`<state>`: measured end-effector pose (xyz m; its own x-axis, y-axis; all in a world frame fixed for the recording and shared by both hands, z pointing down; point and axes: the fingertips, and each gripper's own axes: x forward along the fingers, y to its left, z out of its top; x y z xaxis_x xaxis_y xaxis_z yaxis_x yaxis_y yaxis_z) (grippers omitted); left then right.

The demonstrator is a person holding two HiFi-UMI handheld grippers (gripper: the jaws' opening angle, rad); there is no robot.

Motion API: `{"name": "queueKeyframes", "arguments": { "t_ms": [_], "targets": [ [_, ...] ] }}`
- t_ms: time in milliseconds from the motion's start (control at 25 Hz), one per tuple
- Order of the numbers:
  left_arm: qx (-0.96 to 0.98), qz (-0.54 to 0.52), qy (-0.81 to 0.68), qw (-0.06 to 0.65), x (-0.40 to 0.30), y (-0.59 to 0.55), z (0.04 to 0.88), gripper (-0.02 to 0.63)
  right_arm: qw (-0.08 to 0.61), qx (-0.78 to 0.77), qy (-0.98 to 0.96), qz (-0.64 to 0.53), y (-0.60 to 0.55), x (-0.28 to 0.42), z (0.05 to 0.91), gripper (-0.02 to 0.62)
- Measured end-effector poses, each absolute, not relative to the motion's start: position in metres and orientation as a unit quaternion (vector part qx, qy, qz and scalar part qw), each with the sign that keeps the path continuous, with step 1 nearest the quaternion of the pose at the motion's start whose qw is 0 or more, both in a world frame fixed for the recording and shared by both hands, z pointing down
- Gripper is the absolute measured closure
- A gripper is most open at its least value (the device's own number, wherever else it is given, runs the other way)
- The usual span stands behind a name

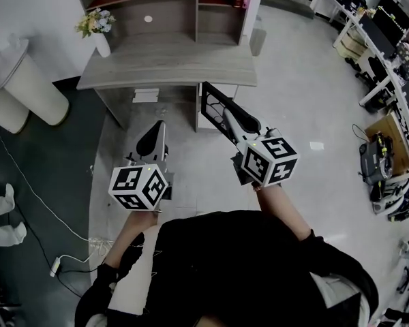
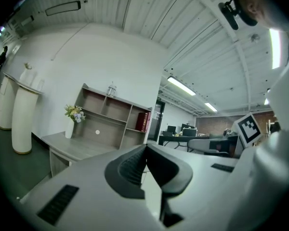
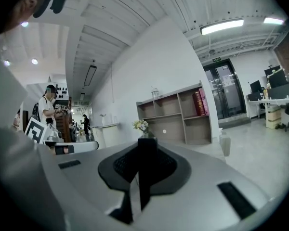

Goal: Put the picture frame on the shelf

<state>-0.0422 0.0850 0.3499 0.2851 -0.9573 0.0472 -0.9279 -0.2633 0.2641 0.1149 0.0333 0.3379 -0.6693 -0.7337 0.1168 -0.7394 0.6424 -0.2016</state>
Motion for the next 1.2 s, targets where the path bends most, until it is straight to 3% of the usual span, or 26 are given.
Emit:
{"name": "queueKeyframes", "arguments": {
  "t_ms": [600, 1200],
  "targets": [
    [0.788, -0.069, -0.602, 0.107, -0.037, 0.059, 0.339, 0.594, -0.019, 0.388, -0.914, 0.117, 0.000, 0.125, 0.330, 0.554],
    [0.805, -0.058, -0.572, 0.144, -0.026, 0.044, 0.370, 0.594, -0.009, 0.403, -0.900, 0.166, -0.013, 0.130, 0.371, 0.554]
  ]
}}
